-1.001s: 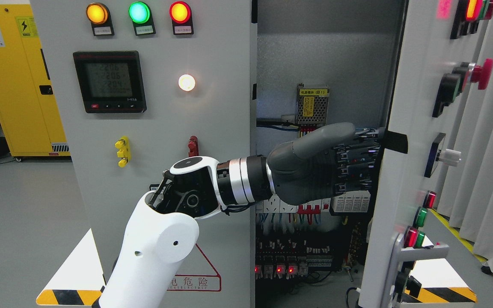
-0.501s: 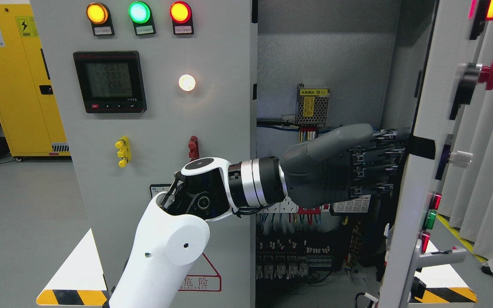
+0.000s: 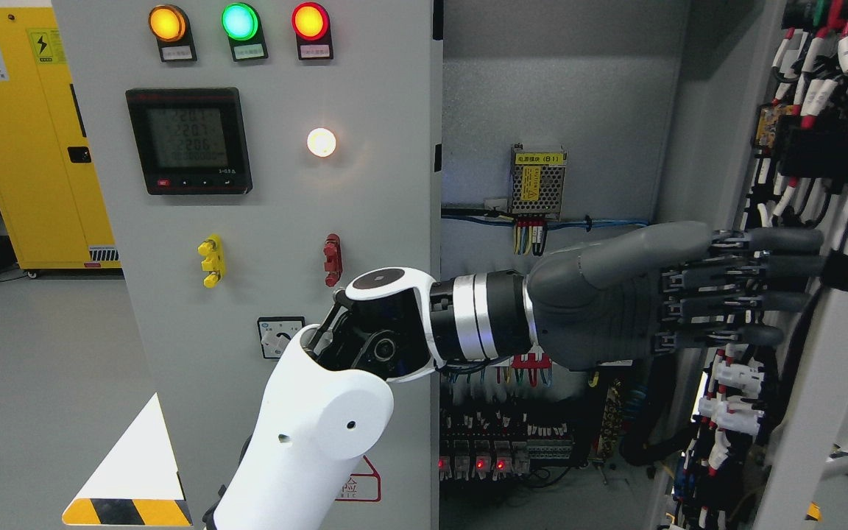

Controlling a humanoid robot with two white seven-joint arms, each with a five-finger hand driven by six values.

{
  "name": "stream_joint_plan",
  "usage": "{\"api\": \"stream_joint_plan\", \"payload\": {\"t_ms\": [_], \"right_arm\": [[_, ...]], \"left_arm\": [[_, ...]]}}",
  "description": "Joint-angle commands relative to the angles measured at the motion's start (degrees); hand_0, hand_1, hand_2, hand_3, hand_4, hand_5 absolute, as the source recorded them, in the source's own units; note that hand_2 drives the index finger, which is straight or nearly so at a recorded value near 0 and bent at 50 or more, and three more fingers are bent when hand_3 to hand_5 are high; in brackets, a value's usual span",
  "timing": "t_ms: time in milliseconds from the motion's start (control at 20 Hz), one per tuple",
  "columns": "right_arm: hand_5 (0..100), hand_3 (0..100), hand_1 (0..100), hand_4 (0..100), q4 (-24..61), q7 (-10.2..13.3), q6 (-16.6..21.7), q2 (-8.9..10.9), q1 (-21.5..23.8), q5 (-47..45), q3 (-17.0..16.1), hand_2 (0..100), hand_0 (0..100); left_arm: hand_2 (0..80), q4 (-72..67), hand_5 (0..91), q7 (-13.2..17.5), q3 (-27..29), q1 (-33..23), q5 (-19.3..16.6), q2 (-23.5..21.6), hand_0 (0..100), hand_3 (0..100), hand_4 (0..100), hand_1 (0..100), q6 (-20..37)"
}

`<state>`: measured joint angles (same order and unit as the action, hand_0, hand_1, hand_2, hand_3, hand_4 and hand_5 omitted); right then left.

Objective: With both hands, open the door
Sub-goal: 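Pull the ajar door outward with the left hand, swinging it wide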

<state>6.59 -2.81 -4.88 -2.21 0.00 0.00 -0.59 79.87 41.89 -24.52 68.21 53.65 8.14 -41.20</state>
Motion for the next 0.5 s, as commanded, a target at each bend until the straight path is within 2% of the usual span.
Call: {"api": "stream_joint_plan", "payload": {"t_ms": [0,250,451], "right_arm": [[0,0,50,0,0.09,0.00,-0.04,0.02,1.14,0.88,0.59,4,0],[0,0,50,0,0.09,0.00,-0.04,0.02,1.14,0.88,0.59,4,0],[0,0,50,0,0.09,0.00,-0.04,0.02,1.14,0.96,0.59,4,0]], "left_arm": [[0.0,0.02,0.0,0.03,-5.88,2.28,-0.03,1.70,12,0,0,56,1.11],[0.0,0.02,0.0,-4.27,-8.70,3.59,-0.30,1.79,12,0,0,56,2.09],[0.0,0.02,0.0,-4.54,-9.76,4.12,-0.30,1.79,12,0,0,56,2.17]]}}
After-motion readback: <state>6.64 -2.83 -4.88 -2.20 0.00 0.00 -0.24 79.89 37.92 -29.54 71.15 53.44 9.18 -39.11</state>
